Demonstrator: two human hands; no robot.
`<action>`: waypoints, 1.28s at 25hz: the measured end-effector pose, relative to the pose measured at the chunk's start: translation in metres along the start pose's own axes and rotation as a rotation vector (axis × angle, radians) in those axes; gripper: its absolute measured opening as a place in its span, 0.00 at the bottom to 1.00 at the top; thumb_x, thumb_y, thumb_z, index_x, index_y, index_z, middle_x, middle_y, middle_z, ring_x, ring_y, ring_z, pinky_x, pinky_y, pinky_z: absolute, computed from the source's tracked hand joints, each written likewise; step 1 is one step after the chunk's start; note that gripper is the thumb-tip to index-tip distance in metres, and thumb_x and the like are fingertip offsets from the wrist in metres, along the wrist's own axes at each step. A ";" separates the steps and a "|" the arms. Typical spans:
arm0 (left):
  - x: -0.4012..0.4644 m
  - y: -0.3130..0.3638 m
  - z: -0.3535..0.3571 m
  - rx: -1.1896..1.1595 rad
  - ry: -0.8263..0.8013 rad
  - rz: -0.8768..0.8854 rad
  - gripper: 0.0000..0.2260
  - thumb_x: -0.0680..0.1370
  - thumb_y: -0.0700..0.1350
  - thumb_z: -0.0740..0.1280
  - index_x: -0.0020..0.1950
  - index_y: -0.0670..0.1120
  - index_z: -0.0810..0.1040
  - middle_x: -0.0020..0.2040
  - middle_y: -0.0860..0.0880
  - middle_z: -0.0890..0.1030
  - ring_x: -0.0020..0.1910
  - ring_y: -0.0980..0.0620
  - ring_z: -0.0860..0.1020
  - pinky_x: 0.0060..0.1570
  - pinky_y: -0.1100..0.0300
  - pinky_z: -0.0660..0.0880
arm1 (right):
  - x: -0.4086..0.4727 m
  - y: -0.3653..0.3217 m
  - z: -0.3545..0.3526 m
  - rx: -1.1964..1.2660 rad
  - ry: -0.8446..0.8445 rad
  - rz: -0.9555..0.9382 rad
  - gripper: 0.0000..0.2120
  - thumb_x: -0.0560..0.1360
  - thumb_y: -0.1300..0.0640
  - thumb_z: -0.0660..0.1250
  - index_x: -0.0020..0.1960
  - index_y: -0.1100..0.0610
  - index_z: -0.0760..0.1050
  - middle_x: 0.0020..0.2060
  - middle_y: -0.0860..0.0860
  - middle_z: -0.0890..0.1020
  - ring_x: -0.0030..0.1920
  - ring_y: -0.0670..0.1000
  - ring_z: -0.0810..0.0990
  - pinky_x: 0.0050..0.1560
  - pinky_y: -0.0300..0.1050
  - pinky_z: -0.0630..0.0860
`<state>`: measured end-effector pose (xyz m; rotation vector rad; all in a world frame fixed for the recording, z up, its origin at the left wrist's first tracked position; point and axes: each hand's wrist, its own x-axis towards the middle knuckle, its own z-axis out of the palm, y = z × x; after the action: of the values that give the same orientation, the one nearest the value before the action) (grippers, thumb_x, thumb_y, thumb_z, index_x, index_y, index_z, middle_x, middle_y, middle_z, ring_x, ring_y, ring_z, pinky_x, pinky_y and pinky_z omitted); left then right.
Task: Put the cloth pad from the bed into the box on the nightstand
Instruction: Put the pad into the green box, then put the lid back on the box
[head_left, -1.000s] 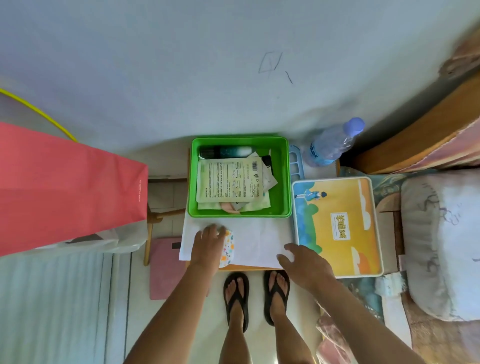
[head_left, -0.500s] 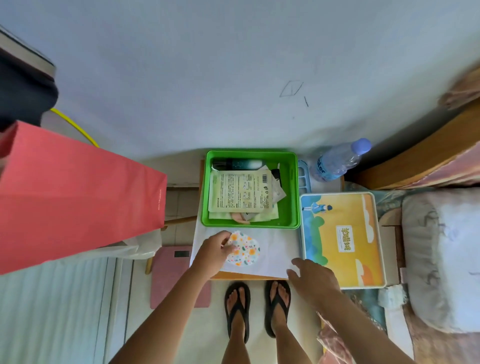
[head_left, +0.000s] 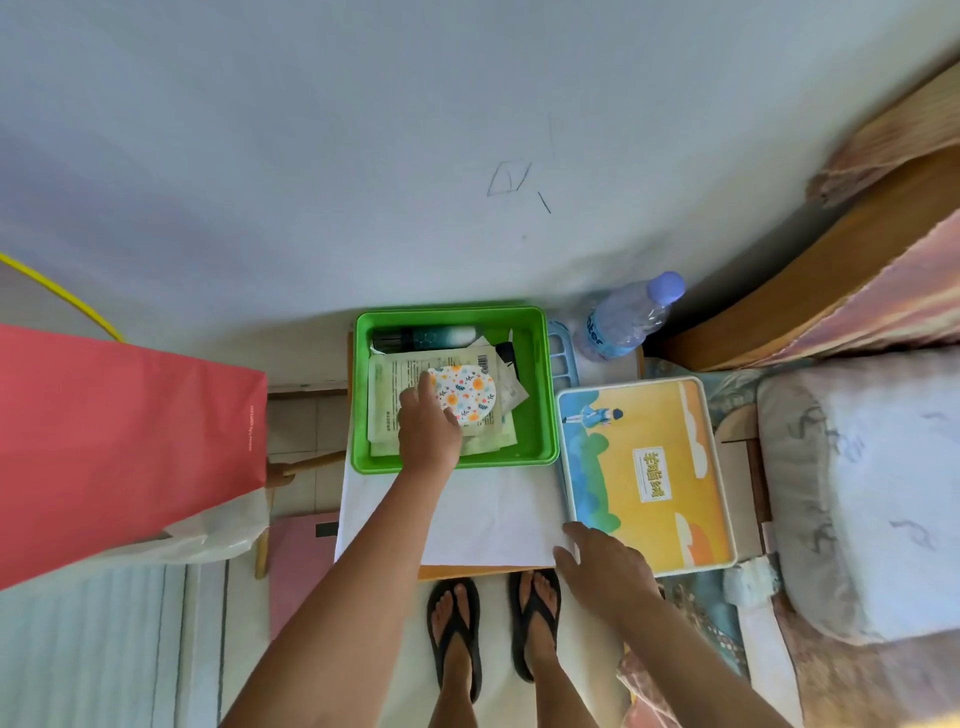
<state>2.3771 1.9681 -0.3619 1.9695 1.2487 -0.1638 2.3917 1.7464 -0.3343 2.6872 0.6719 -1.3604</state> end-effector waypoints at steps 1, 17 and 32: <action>-0.014 0.001 0.005 0.069 0.022 0.121 0.21 0.78 0.37 0.61 0.71 0.41 0.62 0.67 0.37 0.67 0.66 0.39 0.68 0.63 0.47 0.70 | -0.002 0.003 0.000 0.005 -0.011 0.007 0.18 0.79 0.47 0.51 0.67 0.50 0.65 0.61 0.52 0.78 0.61 0.54 0.77 0.60 0.47 0.70; -0.085 0.041 0.137 0.094 -0.279 -0.109 0.13 0.78 0.50 0.63 0.53 0.41 0.72 0.53 0.42 0.79 0.51 0.42 0.79 0.47 0.50 0.75 | -0.013 0.072 0.013 -0.029 -0.062 0.007 0.29 0.80 0.50 0.50 0.76 0.44 0.39 0.60 0.55 0.76 0.58 0.57 0.77 0.59 0.51 0.73; -0.148 0.062 0.079 -0.496 -0.216 -0.080 0.10 0.75 0.43 0.69 0.47 0.46 0.68 0.41 0.45 0.81 0.40 0.43 0.81 0.42 0.42 0.80 | -0.068 0.091 -0.017 -0.003 0.174 0.074 0.29 0.77 0.46 0.55 0.74 0.37 0.45 0.69 0.54 0.60 0.68 0.56 0.63 0.65 0.52 0.68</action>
<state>2.3748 1.7969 -0.3103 1.4380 1.1004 -0.0914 2.4063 1.6439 -0.2844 2.8211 0.5792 -1.1177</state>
